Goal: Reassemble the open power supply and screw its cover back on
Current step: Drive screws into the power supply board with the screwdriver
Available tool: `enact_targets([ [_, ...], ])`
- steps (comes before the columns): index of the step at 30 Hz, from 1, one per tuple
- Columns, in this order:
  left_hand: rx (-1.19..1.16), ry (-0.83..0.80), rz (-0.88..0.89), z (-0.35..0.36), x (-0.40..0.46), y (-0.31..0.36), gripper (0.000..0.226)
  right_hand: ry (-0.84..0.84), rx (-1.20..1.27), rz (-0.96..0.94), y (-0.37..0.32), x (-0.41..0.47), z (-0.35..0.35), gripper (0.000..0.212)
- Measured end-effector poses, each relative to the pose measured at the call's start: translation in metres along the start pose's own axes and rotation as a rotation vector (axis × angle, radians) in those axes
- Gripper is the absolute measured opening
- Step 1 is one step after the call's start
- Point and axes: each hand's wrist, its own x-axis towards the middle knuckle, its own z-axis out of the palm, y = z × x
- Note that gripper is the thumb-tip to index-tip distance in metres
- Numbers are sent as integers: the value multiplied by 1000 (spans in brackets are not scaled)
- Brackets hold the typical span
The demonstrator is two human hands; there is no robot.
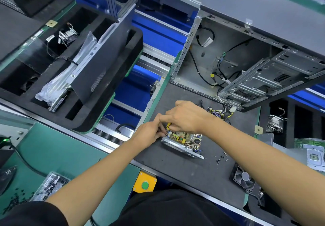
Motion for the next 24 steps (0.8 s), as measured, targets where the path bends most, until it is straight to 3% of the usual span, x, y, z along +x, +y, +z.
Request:
enact_targets([
  [2,-13,-9,-13,-2,0,2,28,-13,12,2,0,0,1,9],
  [7,-23,11,-33,-4,-2,11,48,3,39,40,-3,-2,0,25],
  [11,-49,62,-58,-4,-4,16,55,-6,-7,35,-3,-4,2,7],
  [14,-64,81,-67,-4,-4,18,58,-43,-30,25,-2,-4,2,10],
  [24,79,33,-6,1,1,7,38,17,47,49,-4,-4,0,14],
])
